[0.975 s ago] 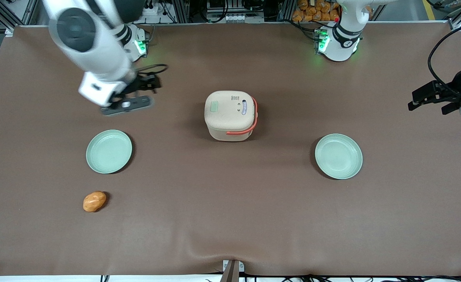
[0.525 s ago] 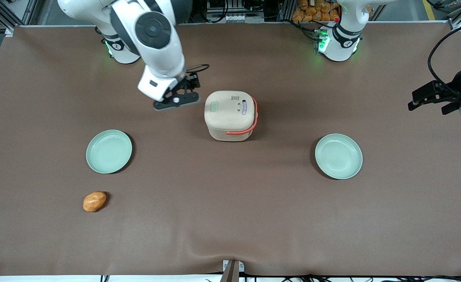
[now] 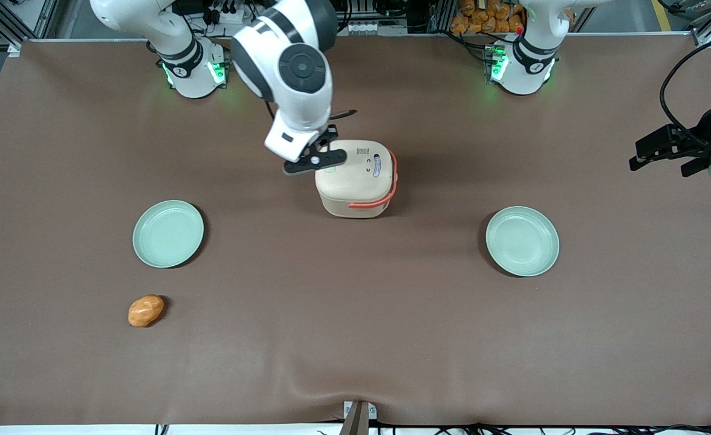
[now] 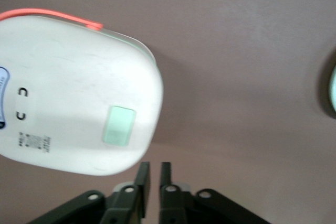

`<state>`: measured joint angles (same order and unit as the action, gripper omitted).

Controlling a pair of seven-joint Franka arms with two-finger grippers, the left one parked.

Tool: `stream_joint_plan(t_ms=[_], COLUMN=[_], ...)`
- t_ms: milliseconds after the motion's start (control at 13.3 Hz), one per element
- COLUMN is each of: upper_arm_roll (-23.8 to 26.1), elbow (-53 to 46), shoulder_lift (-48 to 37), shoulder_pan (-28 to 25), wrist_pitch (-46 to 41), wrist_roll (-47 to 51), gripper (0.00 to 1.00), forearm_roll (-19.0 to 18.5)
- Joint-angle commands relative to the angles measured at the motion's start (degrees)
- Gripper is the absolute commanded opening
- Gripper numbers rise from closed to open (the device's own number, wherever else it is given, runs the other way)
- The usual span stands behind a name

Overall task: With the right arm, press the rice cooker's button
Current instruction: 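Lower the right gripper onto the rice cooker's lid button and press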

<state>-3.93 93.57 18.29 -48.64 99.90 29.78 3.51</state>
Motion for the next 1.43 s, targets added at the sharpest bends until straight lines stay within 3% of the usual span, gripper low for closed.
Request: stream_joint_plan(t_ms=[0,150,1350], upper_arm_roll=[-0.73,-0.73,-0.73], elbow=[-0.14,-0.14,-0.22], shoulder_lift=[1.30,2.88,8.16], shoulder_pan=[-0.93,-0.85,-1.64], wrist_pitch=[1.61,2.84,7.06], wrist_roll=[2.04,2.65,3.18], gripper=[0.00,0.00,0.00], forearm_roll=[1.85,4.39,4.67])
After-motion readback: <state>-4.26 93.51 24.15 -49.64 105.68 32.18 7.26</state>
